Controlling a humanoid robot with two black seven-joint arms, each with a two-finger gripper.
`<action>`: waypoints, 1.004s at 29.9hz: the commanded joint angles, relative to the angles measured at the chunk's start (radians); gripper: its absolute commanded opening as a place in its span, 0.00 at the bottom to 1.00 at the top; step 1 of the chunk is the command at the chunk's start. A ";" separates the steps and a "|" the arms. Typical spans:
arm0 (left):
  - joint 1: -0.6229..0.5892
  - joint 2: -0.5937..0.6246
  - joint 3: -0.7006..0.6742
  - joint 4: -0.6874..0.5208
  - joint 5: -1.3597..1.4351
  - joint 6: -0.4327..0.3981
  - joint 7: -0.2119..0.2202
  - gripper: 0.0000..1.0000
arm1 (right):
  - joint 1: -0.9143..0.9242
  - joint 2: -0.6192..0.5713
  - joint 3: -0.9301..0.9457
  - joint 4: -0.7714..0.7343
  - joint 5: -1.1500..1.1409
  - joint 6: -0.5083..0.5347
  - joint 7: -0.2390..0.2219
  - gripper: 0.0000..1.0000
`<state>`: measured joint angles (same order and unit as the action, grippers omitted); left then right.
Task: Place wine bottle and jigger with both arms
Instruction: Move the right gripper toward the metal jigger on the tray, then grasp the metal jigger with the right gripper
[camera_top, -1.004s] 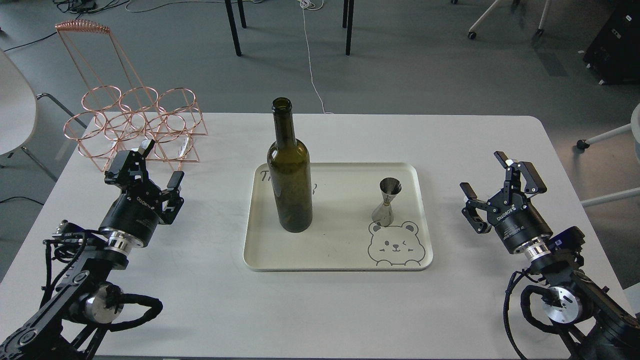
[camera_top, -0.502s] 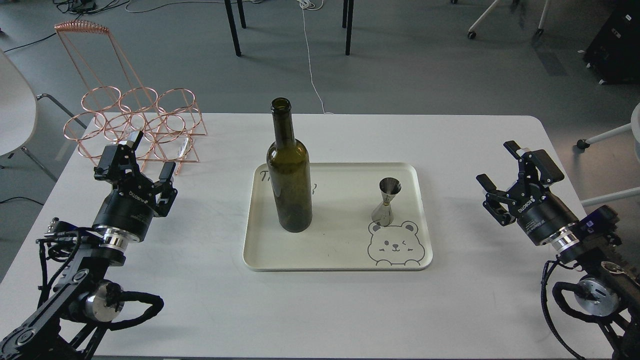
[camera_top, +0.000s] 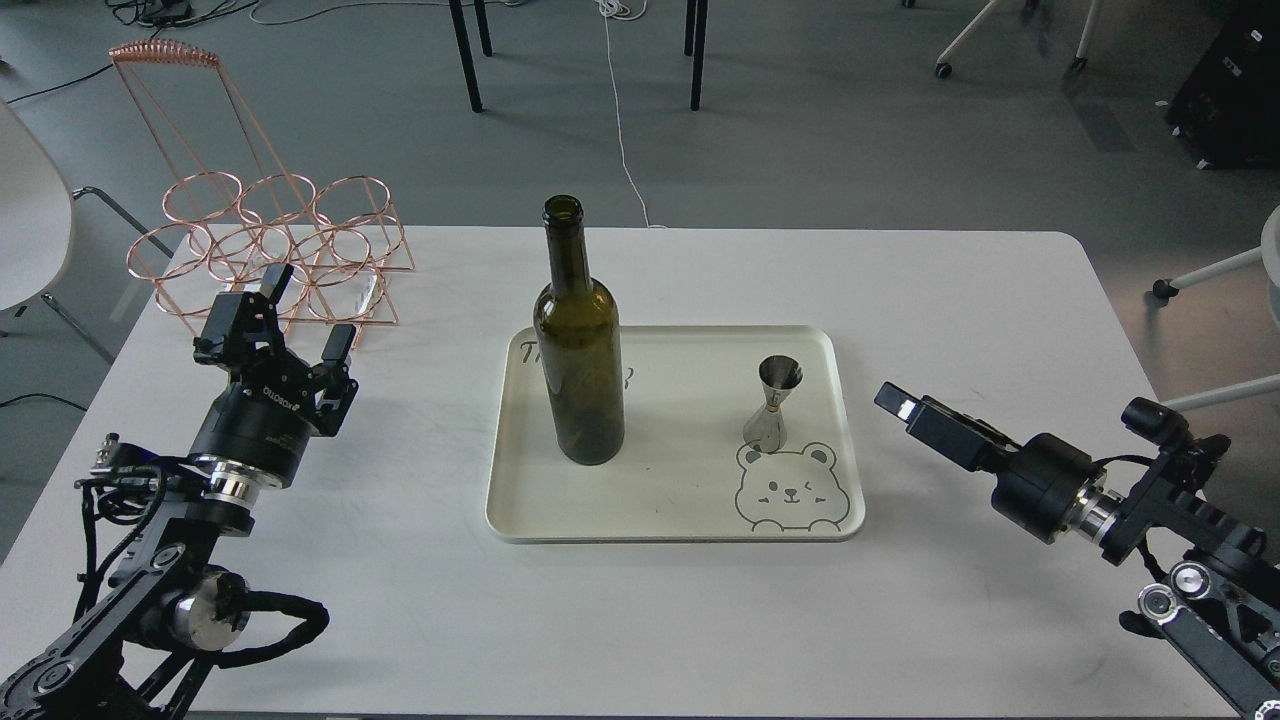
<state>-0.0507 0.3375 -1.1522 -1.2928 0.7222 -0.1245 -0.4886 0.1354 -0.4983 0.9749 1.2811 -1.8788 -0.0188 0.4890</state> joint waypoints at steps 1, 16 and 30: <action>0.002 -0.003 0.000 -0.008 -0.001 -0.001 0.000 0.98 | 0.016 0.058 -0.030 -0.023 -0.208 -0.085 0.000 0.99; 0.005 -0.003 -0.001 -0.054 -0.001 0.000 0.000 0.98 | 0.202 0.253 -0.104 -0.304 -0.303 -0.231 0.000 0.95; 0.005 -0.005 -0.007 -0.056 -0.001 0.002 0.000 0.98 | 0.257 0.265 -0.163 -0.350 -0.303 -0.233 0.000 0.86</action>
<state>-0.0465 0.3329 -1.1583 -1.3482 0.7209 -0.1230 -0.4888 0.3745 -0.2350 0.8124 0.9386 -2.1818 -0.2500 0.4887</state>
